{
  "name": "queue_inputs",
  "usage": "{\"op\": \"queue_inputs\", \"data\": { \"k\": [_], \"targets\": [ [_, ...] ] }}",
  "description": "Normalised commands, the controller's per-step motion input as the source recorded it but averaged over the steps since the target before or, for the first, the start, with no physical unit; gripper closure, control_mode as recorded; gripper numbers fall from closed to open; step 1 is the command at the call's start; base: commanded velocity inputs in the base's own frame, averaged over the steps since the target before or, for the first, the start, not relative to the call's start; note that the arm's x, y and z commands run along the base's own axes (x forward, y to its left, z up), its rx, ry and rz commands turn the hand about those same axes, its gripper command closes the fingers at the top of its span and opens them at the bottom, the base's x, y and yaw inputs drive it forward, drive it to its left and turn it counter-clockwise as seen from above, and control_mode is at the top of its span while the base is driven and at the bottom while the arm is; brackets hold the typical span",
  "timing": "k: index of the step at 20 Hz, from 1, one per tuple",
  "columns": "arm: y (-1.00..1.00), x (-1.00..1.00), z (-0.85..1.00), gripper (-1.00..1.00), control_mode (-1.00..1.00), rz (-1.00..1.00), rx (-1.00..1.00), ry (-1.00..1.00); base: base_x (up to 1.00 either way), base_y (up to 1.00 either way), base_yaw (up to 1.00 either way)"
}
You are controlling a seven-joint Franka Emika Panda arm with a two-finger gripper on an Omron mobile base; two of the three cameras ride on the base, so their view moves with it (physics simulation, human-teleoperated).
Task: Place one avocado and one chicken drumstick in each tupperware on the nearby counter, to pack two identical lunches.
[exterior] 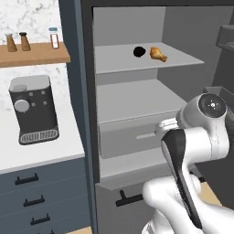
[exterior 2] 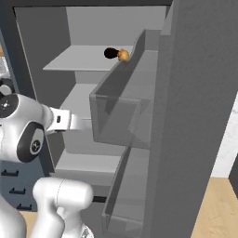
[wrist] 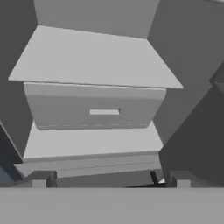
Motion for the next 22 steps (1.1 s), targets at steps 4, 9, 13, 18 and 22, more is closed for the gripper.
{"op": "queue_inputs", "data": {
  "k": [4,9,13,18,22],
  "targets": [
    [0.0,0.34,0.61,-1.0,-1.0,-0.04,0.04,-0.19,0.0,0.0,0.0],
    [-0.1,0.29,1.0,-1.0,-1.0,-0.02,0.14,-0.03,0.0,0.0,0.0],
    [-0.32,0.4,0.84,-1.0,-1.0,0.0,0.07,0.0,0.0,0.0,0.0],
    [-0.09,0.35,0.35,-1.0,-1.0,0.06,0.0,0.0,0.0,0.0,0.0],
    [-0.01,0.39,0.04,-1.0,-1.0,0.03,-0.02,0.02,0.0,0.0,0.0]
  ]
}}
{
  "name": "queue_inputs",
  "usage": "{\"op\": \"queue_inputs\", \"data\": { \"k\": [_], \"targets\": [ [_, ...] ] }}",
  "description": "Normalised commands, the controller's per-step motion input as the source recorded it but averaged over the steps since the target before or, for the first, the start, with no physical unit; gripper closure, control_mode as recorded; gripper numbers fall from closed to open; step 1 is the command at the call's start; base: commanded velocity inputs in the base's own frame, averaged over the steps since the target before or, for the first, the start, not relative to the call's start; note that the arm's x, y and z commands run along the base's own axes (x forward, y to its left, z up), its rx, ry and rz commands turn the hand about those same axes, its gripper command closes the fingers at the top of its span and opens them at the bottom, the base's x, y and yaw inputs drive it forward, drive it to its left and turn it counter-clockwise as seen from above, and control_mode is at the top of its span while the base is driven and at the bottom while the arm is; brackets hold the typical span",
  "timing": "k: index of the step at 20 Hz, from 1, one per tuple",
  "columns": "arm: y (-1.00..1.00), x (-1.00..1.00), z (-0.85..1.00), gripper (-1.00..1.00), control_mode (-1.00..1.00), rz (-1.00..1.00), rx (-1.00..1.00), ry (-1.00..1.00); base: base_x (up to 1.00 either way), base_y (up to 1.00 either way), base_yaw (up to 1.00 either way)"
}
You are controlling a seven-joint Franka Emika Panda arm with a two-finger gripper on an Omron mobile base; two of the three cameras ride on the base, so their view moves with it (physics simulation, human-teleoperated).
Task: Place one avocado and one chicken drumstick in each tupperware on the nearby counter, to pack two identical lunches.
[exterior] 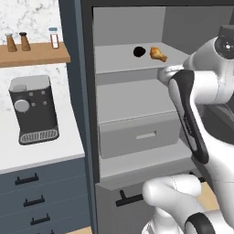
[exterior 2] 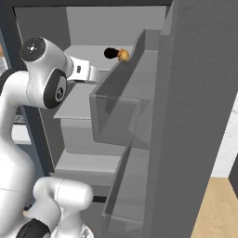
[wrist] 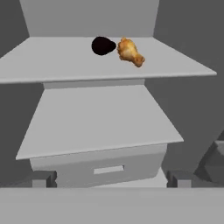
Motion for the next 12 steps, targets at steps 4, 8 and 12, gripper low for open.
{"op": "queue_inputs", "data": {
  "k": [4,8,12],
  "targets": [
    [-0.01,0.38,0.0,-1.0,-1.0,0.01,-0.02,0.02,0.0,0.0,0.0],
    [-0.04,0.34,0.0,-1.0,-1.0,0.02,-0.09,-0.07,0.0,0.0,0.0],
    [-0.18,0.29,0.01,-1.0,-1.0,0.0,-0.13,-0.06,0.0,0.0,0.0]
  ]
}}
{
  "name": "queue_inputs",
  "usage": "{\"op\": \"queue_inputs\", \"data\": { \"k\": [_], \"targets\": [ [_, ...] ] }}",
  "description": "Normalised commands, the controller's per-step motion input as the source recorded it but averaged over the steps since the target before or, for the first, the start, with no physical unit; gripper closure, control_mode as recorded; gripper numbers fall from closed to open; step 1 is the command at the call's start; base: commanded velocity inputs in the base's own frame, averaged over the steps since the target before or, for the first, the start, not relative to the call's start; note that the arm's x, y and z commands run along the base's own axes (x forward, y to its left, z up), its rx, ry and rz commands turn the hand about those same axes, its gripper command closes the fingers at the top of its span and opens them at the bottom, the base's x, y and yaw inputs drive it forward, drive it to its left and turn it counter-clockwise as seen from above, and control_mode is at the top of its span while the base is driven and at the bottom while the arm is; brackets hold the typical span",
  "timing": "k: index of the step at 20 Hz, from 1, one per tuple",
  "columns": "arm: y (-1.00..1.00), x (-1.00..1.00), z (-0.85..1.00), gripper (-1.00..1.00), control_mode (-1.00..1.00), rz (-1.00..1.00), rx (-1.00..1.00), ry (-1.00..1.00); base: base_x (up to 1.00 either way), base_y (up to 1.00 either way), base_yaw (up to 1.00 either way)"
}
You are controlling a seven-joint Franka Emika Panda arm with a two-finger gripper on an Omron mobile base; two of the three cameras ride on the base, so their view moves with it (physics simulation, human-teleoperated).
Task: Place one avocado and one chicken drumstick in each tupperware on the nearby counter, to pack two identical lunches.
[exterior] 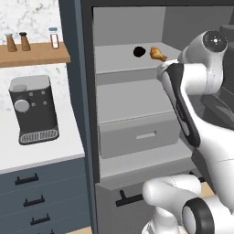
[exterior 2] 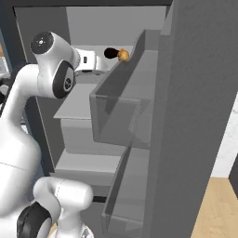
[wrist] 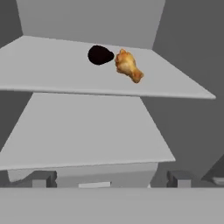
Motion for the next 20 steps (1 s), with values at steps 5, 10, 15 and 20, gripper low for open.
{"op": "queue_inputs", "data": {
  "k": [5,10,15,20],
  "targets": [
    [-0.29,0.26,0.08,-1.0,-1.0,0.0,-0.09,-0.01,0.0,0.0,0.0],
    [-0.21,0.23,0.14,-1.0,-1.0,0.0,0.0,0.0,0.0,0.0,0.0],
    [0.0,0.32,0.0,-1.0,-1.0,0.0,0.03,0.02,0.0,0.0,0.0],
    [-0.09,0.54,0.0,-1.0,-1.0,0.02,0.04,0.07,0.0,0.0,0.0]
  ]
}}
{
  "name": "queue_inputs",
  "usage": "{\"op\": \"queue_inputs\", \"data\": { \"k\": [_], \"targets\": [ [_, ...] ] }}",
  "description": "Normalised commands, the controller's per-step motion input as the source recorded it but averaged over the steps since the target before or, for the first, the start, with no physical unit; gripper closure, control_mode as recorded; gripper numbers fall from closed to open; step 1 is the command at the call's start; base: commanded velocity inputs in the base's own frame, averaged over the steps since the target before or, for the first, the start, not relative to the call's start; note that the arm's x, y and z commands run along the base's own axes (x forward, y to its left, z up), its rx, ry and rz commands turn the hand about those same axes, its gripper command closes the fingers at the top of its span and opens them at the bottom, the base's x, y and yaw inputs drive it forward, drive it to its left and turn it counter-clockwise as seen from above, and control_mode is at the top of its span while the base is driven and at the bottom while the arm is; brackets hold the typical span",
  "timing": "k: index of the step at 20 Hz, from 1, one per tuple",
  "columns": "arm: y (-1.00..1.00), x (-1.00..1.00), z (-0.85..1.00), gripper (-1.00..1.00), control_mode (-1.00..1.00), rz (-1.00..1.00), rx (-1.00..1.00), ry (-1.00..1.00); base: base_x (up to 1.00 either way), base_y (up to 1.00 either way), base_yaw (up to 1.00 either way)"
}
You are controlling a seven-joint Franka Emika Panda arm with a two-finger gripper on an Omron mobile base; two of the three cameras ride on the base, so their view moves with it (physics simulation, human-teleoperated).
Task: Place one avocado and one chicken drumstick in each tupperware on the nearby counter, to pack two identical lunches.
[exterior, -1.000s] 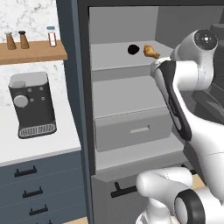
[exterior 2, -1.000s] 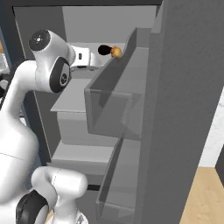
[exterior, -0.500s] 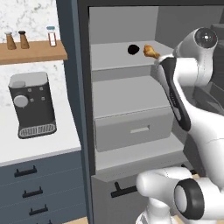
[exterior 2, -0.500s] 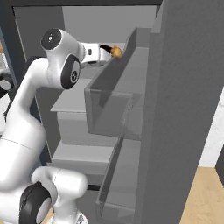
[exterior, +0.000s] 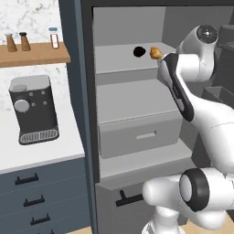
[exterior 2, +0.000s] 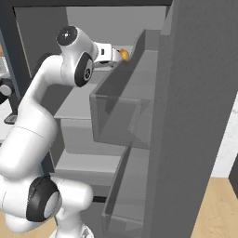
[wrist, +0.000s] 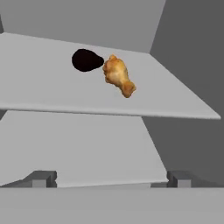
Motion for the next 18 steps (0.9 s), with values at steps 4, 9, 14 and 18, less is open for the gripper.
{"op": "queue_inputs", "data": {
  "k": [4,9,14,18],
  "targets": [
    [-0.24,0.5,0.0,-1.0,-1.0,0.03,0.0,0.04,0.0,0.0,0.0],
    [-0.06,0.5,-0.13,-1.0,-1.0,0.04,0.0,0.02,0.0,0.0,0.0],
    [-0.02,0.55,-0.13,-1.0,-1.0,0.04,0.0,0.03,0.0,0.0,0.0],
    [-0.12,0.53,0.0,-1.0,-1.0,0.04,0.0,0.04,0.0,0.0,0.0]
  ]
}}
